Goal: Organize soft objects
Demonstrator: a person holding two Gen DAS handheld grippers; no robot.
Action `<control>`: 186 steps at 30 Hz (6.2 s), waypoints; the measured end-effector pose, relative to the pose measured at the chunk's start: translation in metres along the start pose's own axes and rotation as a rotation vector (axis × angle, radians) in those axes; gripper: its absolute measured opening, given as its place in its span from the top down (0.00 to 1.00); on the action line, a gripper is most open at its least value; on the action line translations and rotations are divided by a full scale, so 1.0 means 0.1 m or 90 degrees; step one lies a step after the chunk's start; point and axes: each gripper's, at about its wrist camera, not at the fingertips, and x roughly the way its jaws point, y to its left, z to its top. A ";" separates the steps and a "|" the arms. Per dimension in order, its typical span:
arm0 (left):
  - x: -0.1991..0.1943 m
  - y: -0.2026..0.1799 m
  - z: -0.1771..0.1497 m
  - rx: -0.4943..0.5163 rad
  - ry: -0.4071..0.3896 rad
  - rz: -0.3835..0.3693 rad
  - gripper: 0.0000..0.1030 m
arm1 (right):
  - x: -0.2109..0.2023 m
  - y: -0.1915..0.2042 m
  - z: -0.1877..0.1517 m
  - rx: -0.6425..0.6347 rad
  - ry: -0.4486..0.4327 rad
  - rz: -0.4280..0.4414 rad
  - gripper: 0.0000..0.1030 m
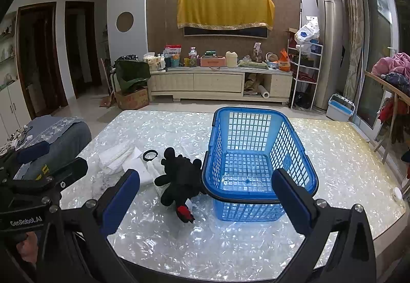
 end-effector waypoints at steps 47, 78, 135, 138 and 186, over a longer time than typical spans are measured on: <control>0.03 -0.03 -0.02 0.013 0.005 -0.012 0.00 | 0.01 -0.03 -0.01 0.006 0.016 -0.007 0.00; 0.43 0.41 0.35 0.030 0.071 -0.016 0.00 | 0.47 -0.02 0.47 -0.075 0.111 0.045 0.00; 1.76 1.35 -0.25 -0.012 0.270 -0.044 0.00 | 2.15 0.64 0.03 -0.141 0.381 -0.079 0.53; 1.69 1.36 -0.24 -0.019 0.262 -0.049 0.00 | 1.96 0.69 0.09 -0.147 0.359 -0.061 0.53; 1.57 1.06 -0.45 0.077 0.335 -0.021 0.14 | 1.23 -0.69 0.96 -0.026 0.262 0.008 0.53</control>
